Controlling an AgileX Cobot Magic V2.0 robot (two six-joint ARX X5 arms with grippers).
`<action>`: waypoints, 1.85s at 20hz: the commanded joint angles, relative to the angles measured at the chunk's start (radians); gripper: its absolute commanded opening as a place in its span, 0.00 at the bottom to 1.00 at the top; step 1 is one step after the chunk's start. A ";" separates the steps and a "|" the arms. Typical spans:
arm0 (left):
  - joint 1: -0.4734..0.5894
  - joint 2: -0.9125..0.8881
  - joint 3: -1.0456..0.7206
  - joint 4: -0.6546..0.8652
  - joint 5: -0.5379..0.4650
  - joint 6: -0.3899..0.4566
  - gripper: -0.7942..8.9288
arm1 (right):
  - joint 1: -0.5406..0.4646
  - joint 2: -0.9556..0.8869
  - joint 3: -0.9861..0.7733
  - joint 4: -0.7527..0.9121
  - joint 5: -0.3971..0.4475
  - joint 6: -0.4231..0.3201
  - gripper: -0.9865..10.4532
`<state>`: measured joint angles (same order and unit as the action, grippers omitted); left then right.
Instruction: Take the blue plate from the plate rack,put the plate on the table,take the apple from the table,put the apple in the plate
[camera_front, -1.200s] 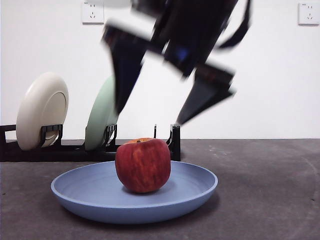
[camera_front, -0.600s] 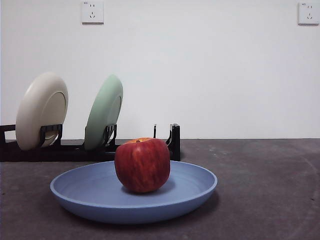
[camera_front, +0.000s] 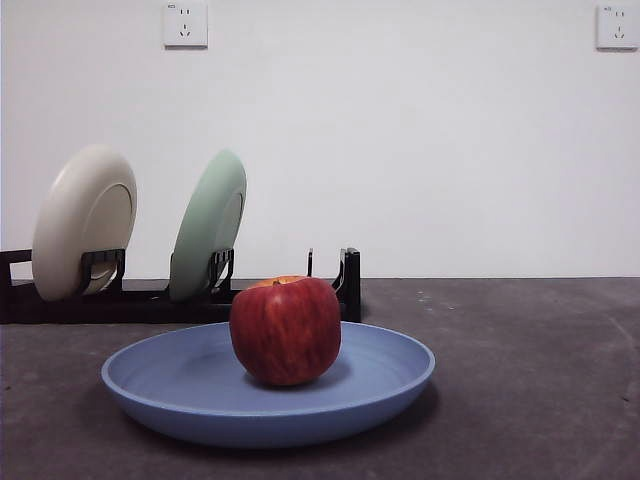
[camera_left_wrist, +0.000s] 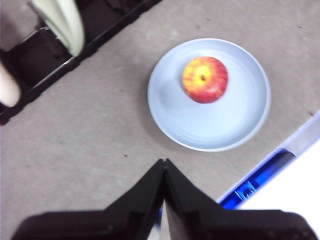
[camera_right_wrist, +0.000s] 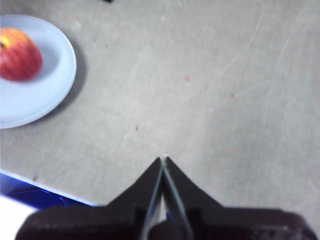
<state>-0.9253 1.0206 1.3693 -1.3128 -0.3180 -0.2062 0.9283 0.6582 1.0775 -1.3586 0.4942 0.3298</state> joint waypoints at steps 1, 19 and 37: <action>0.062 -0.013 0.003 0.048 -0.049 0.111 0.08 | 0.002 0.000 -0.001 -0.018 0.005 0.008 0.09; 0.918 -0.779 -1.174 1.246 0.272 0.310 0.08 | 0.002 0.000 -0.001 -0.018 0.005 0.008 0.09; 0.968 -0.978 -1.361 1.164 0.404 0.198 0.08 | 0.002 0.000 -0.001 -0.018 0.005 0.008 0.09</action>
<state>0.0391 0.0418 0.0181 -0.1513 0.0830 0.0002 0.9283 0.6586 1.0775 -1.3586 0.4973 0.3298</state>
